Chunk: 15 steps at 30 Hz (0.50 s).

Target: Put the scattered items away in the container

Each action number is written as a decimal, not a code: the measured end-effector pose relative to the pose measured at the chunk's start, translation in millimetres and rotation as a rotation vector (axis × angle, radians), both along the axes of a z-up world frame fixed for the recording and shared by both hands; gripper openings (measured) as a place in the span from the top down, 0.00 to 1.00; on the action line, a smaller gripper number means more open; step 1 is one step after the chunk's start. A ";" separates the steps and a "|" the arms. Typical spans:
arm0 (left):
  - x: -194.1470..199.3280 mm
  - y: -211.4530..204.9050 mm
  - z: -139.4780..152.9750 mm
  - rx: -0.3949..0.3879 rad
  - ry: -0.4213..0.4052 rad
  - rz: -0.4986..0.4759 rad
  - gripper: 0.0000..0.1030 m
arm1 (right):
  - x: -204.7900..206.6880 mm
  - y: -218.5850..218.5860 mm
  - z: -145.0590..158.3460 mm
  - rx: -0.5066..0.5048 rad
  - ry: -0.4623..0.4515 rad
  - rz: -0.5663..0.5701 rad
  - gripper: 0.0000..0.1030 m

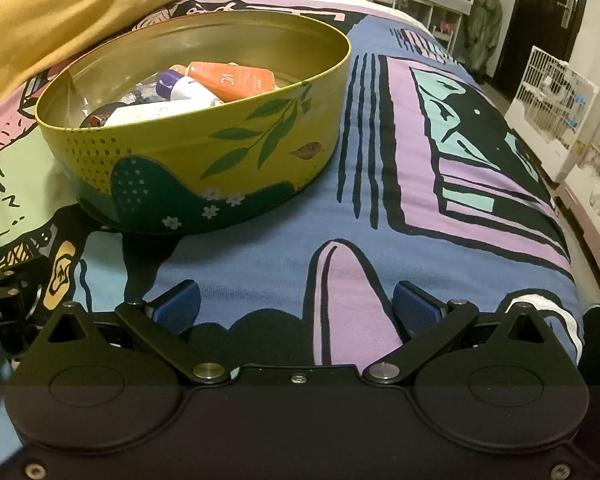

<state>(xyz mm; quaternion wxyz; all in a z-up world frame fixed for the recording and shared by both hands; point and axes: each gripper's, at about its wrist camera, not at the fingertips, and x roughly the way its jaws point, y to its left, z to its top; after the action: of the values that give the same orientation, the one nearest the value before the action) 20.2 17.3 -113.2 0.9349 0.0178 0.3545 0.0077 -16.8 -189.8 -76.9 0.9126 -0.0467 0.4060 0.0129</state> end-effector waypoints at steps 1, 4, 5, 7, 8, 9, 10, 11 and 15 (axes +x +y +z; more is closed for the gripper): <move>0.1 -0.1 -0.3 0.001 -0.002 0.000 0.00 | -0.2 0.2 -0.1 0.000 -0.002 0.000 0.00; -0.9 -0.8 -1.1 0.004 -0.009 0.001 0.00 | -1.8 -0.4 -0.9 0.004 -0.012 0.001 0.00; -1.3 -1.1 -1.5 0.005 -0.013 0.001 0.00 | -2.5 -0.8 -1.4 0.005 -0.019 0.002 0.00; -2.1 -1.4 -2.2 0.007 -0.021 0.002 0.00 | -5.7 -1.8 -3.0 0.011 -0.040 0.002 0.00; -2.5 -1.4 -2.8 0.006 -0.025 0.002 0.00 | -7.1 -2.3 -4.5 0.013 -0.053 0.001 0.00; -2.8 -1.5 -3.0 0.006 -0.028 0.002 0.00 | -8.0 -1.8 -5.1 0.010 -0.059 0.000 0.00; -2.9 -1.6 -3.2 0.007 -0.029 0.002 0.00 | -8.5 -1.0 -5.4 0.004 -0.063 0.001 0.00; -3.1 -1.9 -3.4 0.008 -0.033 0.002 0.00 | -8.2 -0.9 -5.6 0.002 -0.065 0.001 0.00; -3.4 -2.5 -4.1 0.013 -0.038 0.003 0.00 | -8.1 -1.4 -5.7 0.009 -0.065 0.000 0.00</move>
<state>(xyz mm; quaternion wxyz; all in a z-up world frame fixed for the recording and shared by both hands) 16.8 14.8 -117.3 0.9412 0.0231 0.3368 0.0115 -25.0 -191.2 -82.6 0.9255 -0.0429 0.3762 0.0132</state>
